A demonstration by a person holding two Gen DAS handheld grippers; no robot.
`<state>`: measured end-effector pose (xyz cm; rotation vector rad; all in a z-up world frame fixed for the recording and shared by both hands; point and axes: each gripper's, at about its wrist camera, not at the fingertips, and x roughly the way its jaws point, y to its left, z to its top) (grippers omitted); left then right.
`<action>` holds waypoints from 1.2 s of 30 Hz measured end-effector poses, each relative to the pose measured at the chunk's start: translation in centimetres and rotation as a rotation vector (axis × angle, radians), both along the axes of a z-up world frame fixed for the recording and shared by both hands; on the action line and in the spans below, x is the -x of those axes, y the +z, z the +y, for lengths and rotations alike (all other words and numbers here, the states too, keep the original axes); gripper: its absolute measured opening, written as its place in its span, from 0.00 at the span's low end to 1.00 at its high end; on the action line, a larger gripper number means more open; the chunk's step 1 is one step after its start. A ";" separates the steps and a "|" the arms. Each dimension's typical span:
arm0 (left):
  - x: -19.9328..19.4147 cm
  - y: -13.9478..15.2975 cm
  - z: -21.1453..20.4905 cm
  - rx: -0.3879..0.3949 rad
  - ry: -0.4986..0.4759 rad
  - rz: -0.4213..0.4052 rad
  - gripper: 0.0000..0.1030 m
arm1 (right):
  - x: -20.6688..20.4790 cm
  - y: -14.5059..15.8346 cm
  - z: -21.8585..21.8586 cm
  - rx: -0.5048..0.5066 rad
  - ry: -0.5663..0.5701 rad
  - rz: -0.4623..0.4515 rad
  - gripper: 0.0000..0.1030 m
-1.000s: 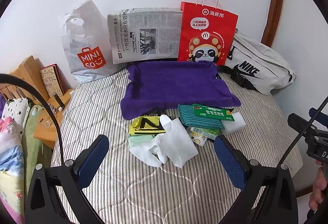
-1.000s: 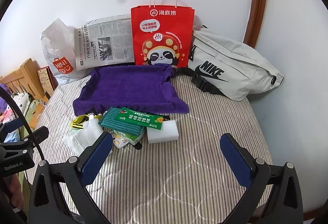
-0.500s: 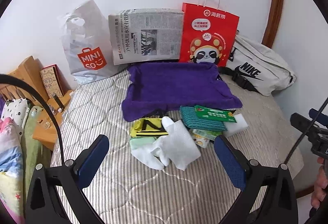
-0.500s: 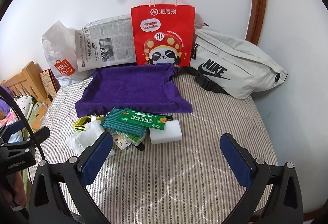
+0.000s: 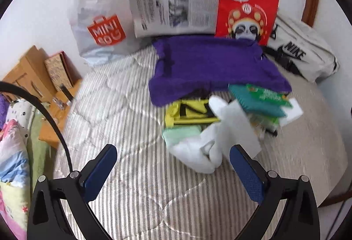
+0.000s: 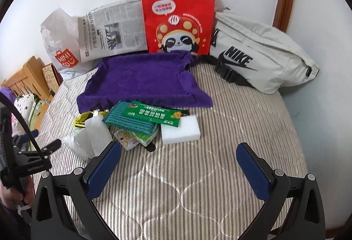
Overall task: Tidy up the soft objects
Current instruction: 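Grasp the white glove with the left tool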
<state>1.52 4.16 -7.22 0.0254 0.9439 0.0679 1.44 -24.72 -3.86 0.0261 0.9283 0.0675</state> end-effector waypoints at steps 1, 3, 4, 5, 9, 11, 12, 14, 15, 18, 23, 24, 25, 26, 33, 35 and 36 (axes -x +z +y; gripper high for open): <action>0.0 -0.8 0.3 0.002 -0.009 0.010 0.98 | -0.2 -0.3 0.0 -0.003 0.002 0.007 1.00; -0.2 -2.0 0.7 0.033 -0.031 0.029 0.97 | -0.7 -1.1 0.1 -0.005 0.004 0.030 1.00; -0.3 -2.6 0.9 0.045 -0.039 0.036 0.97 | -0.9 -1.4 0.1 -0.005 0.005 0.038 1.00; -0.4 -3.2 1.0 0.045 -0.045 0.040 0.97 | -1.1 -1.7 0.2 -0.004 0.006 0.045 1.00; -1.0 -5.4 1.0 0.021 -0.082 0.060 0.97 | -1.9 -2.9 0.3 0.005 0.009 0.075 1.00; -1.5 -6.1 0.9 0.019 -0.105 0.062 0.97 | -2.3 -3.5 0.4 0.010 0.010 0.091 1.00; -1.7 -6.4 0.9 0.013 -0.110 0.063 0.94 | -2.5 -3.8 0.5 0.016 0.012 0.099 1.00; -2.5 -7.3 0.7 -0.010 -0.123 0.082 0.93 | -2.8 -4.2 0.6 0.026 0.014 0.112 1.00; -2.8 -7.6 0.6 -0.014 -0.133 0.086 0.92 | -2.9 -4.4 0.7 0.028 0.015 0.120 1.00; -4.0 -8.4 -0.1 -0.014 -0.173 0.082 0.67 | -3.3 -4.9 1.0 0.038 0.025 0.138 1.00; -5.3 -9.3 -1.0 -0.002 -0.212 0.097 0.28 | -3.9 -5.6 1.3 0.052 0.033 0.157 1.00; -5.4 -9.3 -1.1 0.007 -0.214 0.094 0.21 | -4.0 -5.7 1.4 0.051 0.036 0.161 1.00; -5.4 -9.3 -1.1 0.018 -0.217 0.088 0.16 | -4.1 -5.8 1.4 0.052 0.037 0.165 1.00; -5.5 -9.3 -1.0 0.025 -0.215 0.082 0.12 | -4.1 -5.9 1.5 0.054 0.038 0.168 1.00; -3.8 -7.5 0.2 0.077 -0.227 0.015 0.12 | -4.3 -6.8 1.0 0.063 0.038 0.185 1.00; -3.0 -6.7 0.8 0.101 -0.219 0.012 0.12 | -4.3 -7.0 0.7 0.065 0.034 0.186 1.00; -2.5 -6.4 1.2 0.105 -0.208 0.010 0.12 | -4.3 -7.1 0.6 0.065 0.033 0.186 1.00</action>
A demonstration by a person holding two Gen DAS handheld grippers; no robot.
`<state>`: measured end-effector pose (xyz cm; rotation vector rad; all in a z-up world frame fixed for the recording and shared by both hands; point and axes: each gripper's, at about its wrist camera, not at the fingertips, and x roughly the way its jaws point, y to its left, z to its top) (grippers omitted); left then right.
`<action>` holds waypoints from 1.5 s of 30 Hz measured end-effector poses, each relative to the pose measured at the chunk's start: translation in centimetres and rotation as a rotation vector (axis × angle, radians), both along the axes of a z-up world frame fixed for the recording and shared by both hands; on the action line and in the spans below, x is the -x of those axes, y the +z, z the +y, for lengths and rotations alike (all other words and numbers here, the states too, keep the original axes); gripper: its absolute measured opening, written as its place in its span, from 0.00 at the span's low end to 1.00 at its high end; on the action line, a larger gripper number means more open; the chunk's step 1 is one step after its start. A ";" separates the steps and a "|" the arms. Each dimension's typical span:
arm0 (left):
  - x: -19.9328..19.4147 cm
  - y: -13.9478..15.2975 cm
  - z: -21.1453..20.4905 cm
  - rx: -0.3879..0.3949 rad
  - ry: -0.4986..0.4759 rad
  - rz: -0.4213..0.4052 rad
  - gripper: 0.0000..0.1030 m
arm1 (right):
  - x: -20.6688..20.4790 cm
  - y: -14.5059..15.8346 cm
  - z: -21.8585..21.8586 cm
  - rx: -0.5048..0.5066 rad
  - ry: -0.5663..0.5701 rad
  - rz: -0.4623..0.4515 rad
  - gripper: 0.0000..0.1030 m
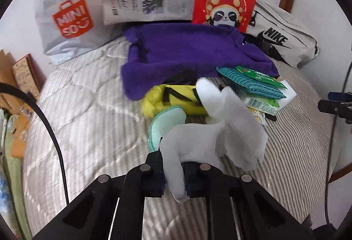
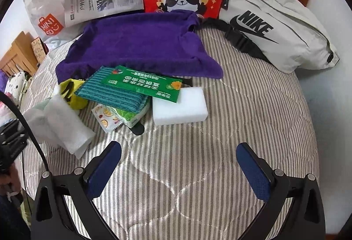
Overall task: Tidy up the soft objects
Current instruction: 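Grasp the white glove with the left tool, then grasp the white melamine sponge with the right tool while the left tool holds the glove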
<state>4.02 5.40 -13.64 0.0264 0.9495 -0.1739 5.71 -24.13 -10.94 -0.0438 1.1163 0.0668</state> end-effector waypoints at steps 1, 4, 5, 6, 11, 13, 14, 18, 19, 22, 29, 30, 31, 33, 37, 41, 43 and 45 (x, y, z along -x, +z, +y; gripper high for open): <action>0.4 0.4 0.5 -0.001 0.009 -0.002 0.12 | 0.0 0.0 -0.2 0.000 -0.002 -0.001 1.00; 1.4 1.1 1.6 -0.004 0.038 -0.003 0.12 | 0.0 -0.2 -0.7 0.002 -0.006 -0.006 1.00; 1.7 1.3 2.1 0.000 0.050 -0.003 0.12 | 0.0 -0.2 -0.9 0.005 -0.009 -0.009 1.00; 2.0 1.6 2.6 0.002 0.070 -0.009 0.12 | -0.1 -0.3 -1.1 0.005 -0.011 -0.012 1.00; 2.7 2.2 4.3 0.054 0.103 -0.001 0.12 | -1.0 -1.5 -2.0 -0.054 -0.028 -0.002 1.00; 2.8 2.3 4.3 0.049 0.118 0.005 0.12 | -1.7 -2.3 -2.3 -0.070 -0.039 0.005 1.00; 2.9 2.4 4.4 0.058 0.115 -0.002 0.12 | -2.0 -2.7 -2.3 -0.075 -0.039 0.003 1.00; 2.4 2.4 4.7 0.119 0.114 0.007 0.12 | -3.6 -4.3 -2.3 -0.075 -0.036 0.007 1.00; 2.3 2.2 4.5 0.112 0.111 0.012 0.12 | -3.9 -4.6 -2.3 -0.074 -0.037 0.007 1.00; 2.0 1.8 4.2 0.099 0.104 0.026 0.12 | -5.0 -5.9 -2.0 -0.085 -0.035 0.023 1.00; 1.3 1.7 4.5 0.100 0.119 0.046 0.12 | -7.0 -8.2 -0.9 -0.039 -0.036 0.031 0.96; 1.3 1.8 4.8 0.108 0.124 0.048 0.12 | -7.2 -8.5 -0.7 -0.029 -0.031 0.028 0.89; 1.2 1.9 5.0 0.117 0.125 0.050 0.12 | -7.3 -8.7 -0.6 -0.039 -0.016 0.024 0.81; 1.0 2.2 5.6 0.143 0.143 0.043 0.12 | -7.2 -8.5 -0.6 -0.058 -0.007 0.009 0.78; 0.6 3.0 6.2 0.174 0.169 0.017 0.12 | -6.3 -7.6 -1.2 -0.012 -0.006 0.003 0.78; 0.3 3.7 6.4 0.154 0.168 0.003 0.12 | -4.5 -6.6 -2.3 -0.008 -0.009 0.012 0.78; 0.2 4.0 6.6 0.162 0.171 -0.001 0.12 | -3.4 -5.8 -2.7 -0.016 -0.008 0.010 0.78; 0.2 4.3 6.6 0.177 0.171 -0.007 0.12 | -2.5 -5.1 -2.9 -0.016 -0.001 -0.002 0.78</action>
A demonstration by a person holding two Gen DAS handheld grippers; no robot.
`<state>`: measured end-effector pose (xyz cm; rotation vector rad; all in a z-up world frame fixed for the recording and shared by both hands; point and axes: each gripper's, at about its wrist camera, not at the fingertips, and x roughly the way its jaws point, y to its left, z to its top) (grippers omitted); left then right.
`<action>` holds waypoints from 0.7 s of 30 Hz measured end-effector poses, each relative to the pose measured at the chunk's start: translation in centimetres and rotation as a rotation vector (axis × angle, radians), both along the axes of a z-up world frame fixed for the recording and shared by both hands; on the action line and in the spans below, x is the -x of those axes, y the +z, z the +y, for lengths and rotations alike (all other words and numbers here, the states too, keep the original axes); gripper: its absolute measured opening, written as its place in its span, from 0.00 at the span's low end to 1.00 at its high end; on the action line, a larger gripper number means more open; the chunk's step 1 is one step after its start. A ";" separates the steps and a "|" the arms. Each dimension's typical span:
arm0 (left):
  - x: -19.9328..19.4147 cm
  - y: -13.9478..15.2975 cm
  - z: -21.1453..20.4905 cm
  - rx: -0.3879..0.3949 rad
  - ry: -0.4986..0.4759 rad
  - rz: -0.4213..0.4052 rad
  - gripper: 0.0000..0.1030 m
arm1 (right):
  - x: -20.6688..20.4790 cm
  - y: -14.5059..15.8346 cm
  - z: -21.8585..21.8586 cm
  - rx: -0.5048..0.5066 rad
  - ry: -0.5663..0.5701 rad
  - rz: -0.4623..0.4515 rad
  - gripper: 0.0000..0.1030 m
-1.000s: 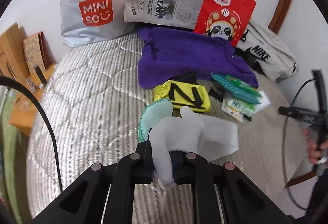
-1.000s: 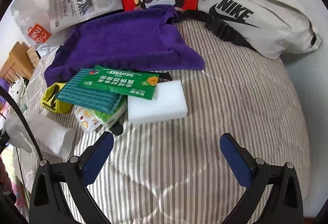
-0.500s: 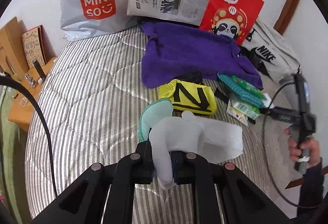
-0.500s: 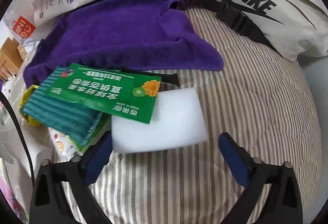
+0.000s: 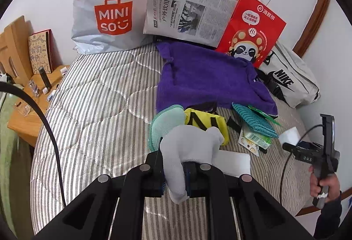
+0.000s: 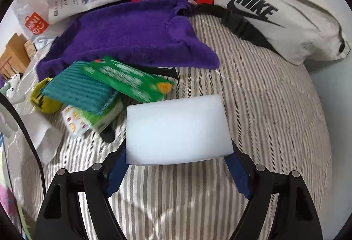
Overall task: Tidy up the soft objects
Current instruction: 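Grasp the white melamine sponge with the right tool while the left tool holds the glove, then carry the sponge with the right tool while the left tool carries the glove onto the purple towel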
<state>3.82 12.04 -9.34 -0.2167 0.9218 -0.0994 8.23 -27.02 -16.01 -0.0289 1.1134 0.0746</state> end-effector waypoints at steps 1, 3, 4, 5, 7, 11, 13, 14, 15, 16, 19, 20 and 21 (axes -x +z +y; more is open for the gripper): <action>0.0 0.2 -0.1 0.003 -0.003 -0.002 0.12 | 0.4 0.4 0.0 0.003 0.005 -0.008 0.78; 0.1 0.3 -0.4 -0.001 -0.012 -0.007 0.12 | 1.2 1.2 0.0 0.012 0.019 -0.024 0.78; 0.1 0.5 -0.7 -0.005 -0.022 -0.010 0.12 | 1.6 1.6 0.1 0.016 0.024 -0.034 0.78; 0.2 0.6 -1.0 -0.009 -0.028 -0.011 0.12 | 2.0 2.0 0.1 0.016 0.032 -0.044 0.78; 0.4 1.0 -1.6 -0.011 -0.042 -0.019 0.12 | 2.3 2.6 0.3 0.014 0.038 -0.060 0.78; 0.6 1.6 -2.6 0.016 -0.061 -0.027 0.12 | 2.6 4.0 0.5 0.005 0.040 -0.100 0.78; 0.7 2.0 -3.0 0.016 -0.065 -0.031 0.12 | 2.7 4.9 0.7 -0.003 0.046 -0.121 0.78; 0.7 2.3 -3.2 0.014 -0.071 -0.035 0.12 | 2.6 5.3 0.8 -0.006 0.051 -0.132 0.78; 0.7 2.5 -3.3 0.012 -0.073 -0.039 0.12 | 2.4 5.7 0.9 -0.007 0.054 -0.145 0.78; 0.7 2.9 -3.5 0.008 -0.076 -0.045 0.12 | 2.3 5.9 1.0 -0.008 0.055 -0.153 0.78; 0.4 3.7 -3.9 0.006 -0.089 -0.062 0.12 | 1.4 6.6 1.2 -0.016 0.059 -0.168 0.78; 0.2 3.9 -4.2 0.004 -0.095 -0.070 0.12 | 1.1 6.7 1.3 -0.014 0.060 -0.171 0.78; -0.1 4.0 -4.4 0.003 -0.095 -0.074 0.12 | 0.7 6.9 1.3 -0.012 0.059 -0.177 0.78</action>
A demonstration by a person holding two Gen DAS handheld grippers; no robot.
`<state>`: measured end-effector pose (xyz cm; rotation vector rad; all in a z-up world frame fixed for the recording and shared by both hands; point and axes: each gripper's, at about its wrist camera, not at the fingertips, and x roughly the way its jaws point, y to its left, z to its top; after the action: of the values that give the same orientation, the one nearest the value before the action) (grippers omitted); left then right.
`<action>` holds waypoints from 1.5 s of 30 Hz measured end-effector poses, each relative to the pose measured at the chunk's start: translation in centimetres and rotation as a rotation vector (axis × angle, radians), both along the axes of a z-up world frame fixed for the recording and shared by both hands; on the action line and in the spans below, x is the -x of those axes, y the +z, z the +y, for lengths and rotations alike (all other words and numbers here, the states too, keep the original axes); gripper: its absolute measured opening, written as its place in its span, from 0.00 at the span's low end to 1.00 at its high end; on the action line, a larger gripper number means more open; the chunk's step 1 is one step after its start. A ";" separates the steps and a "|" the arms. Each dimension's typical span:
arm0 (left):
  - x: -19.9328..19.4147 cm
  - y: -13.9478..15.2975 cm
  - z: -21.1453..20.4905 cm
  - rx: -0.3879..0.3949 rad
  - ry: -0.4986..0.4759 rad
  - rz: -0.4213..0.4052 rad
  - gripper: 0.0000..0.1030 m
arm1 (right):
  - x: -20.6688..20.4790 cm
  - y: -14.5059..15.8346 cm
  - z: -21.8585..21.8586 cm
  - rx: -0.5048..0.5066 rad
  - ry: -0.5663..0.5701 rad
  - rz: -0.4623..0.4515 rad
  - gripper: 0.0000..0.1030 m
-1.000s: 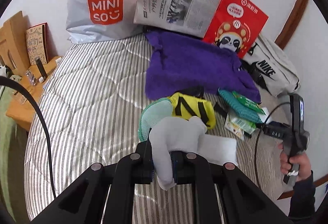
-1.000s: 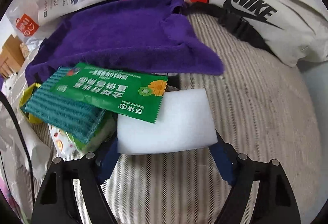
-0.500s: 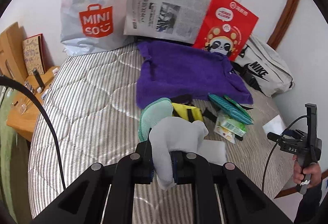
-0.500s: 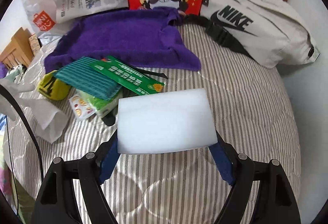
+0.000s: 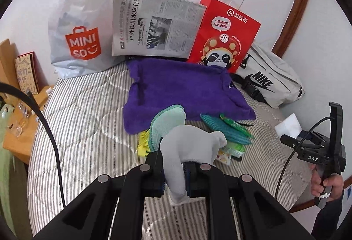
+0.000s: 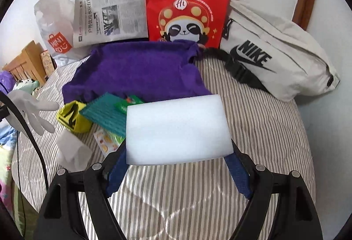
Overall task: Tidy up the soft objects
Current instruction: 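Carry the sponge with the right tool while the left tool carries the glove onto the purple towel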
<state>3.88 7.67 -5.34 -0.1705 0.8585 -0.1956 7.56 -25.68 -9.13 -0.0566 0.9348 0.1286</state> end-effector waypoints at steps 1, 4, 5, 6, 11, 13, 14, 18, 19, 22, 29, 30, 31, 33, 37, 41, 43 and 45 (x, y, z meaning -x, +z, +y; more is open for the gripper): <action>-0.2 0.0 -0.1 0.001 0.000 -0.001 0.12 | -0.3 0.1 0.1 0.001 -0.001 -0.003 0.78; -1.3 0.1 -0.5 0.006 -0.008 -0.003 0.12 | -1.7 0.6 0.2 0.000 -0.004 -0.011 0.78; -1.8 0.2 -0.5 0.003 -0.010 -0.005 0.12 | -2.4 0.8 0.3 -0.001 -0.005 -0.015 0.78; -2.4 0.2 -0.6 0.001 -0.010 -0.005 0.12 | -2.9 1.0 0.4 -0.002 -0.004 -0.021 0.78; -5.5 0.3 -0.4 0.010 -0.013 -0.005 0.12 | -6.3 1.9 0.9 -0.010 -0.004 -0.057 0.79; -6.7 0.3 -0.4 0.000 -0.007 -0.004 0.12 | -8.0 1.9 1.1 -0.020 0.001 -0.064 0.79; -7.6 0.3 -0.5 -0.009 -0.006 -0.007 0.12 | -9.1 1.8 1.3 -0.023 0.004 -0.062 0.79; -10.7 0.1 -0.5 -0.042 0.002 -0.011 0.12 | -13.0 0.8 2.0 -0.033 0.015 -0.039 0.79; -11.7 -0.1 -0.3 -0.036 0.004 -0.010 0.12 | -13.7 0.5 2.1 -0.037 0.014 -0.051 0.79; -13.7 -0.6 0.0 -0.017 0.001 0.000 0.12 | -16.4 -0.2 2.7 -0.037 0.020 -0.038 0.79; -18.7 -2.7 -0.4 -0.001 -0.003 0.036 0.12 | -21.9 -1.9 4.9 -0.039 0.029 -0.018 0.79; -19.2 -2.8 -0.5 0.003 -0.004 0.040 0.12 | -22.7 -2.4 5.3 -0.034 0.028 -0.010 0.79; -20.1 -3.2 -0.7 0.007 -0.010 0.047 0.12 | -23.6 -3.0 5.6 -0.024 0.027 0.004 0.79; -21.3 -3.8 -1.0 0.005 -0.016 0.053 0.12 | -24.9 -4.0 6.0 -0.007 0.025 0.022 0.79; -23.7 -5.4 -1.2 0.007 -0.011 0.078 0.12 | -27.0 -6.3 6.3 0.014 0.015 0.065 0.79; -25.8 -7.1 -1.3 0.007 0.000 0.108 0.12 | -28.0 -7.6 6.3 0.035 0.015 0.083 0.79; -26.5 -7.8 -1.4 -0.006 0.004 0.116 0.12 | -28.4 -8.0 6.3 0.046 0.022 0.088 0.79; -27.1 -8.6 -1.5 -0.021 0.009 0.125 0.12 | -28.6 -8.3 6.1 0.047 0.017 0.086 0.79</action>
<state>30.99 6.20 -13.90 -0.1680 0.9840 -0.1683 36.14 -19.53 -17.40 -0.1032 1.0235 0.1253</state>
